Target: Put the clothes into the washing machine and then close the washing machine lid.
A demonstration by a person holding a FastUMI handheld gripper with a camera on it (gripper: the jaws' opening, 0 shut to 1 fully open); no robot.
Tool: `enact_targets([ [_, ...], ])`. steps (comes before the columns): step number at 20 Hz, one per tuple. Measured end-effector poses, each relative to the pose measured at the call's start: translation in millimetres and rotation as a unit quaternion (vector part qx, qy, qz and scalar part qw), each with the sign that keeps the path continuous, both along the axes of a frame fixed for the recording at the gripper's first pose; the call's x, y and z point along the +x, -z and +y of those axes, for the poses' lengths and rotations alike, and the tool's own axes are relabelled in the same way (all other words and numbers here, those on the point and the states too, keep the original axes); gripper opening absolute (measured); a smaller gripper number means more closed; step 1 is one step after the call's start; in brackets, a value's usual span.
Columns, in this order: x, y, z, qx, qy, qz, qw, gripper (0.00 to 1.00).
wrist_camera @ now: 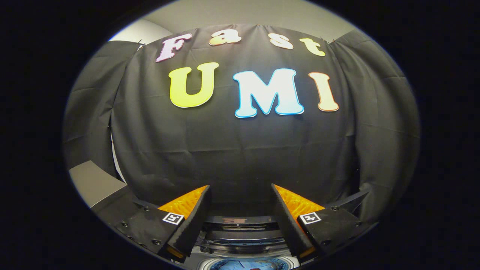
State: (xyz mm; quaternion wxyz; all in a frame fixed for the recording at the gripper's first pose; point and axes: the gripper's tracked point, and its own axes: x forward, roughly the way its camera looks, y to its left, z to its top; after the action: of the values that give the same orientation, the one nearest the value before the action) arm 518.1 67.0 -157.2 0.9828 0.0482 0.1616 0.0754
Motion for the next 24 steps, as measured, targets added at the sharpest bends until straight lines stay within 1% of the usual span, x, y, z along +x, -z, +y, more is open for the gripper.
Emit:
enact_targets([
  [13,-67.3,-0.9,-7.2,-0.008,0.006,0.007,1.0,0.96],
  [24,-106.6,8.9,-10.9,-0.013,0.009,0.028,0.999,0.96],
])
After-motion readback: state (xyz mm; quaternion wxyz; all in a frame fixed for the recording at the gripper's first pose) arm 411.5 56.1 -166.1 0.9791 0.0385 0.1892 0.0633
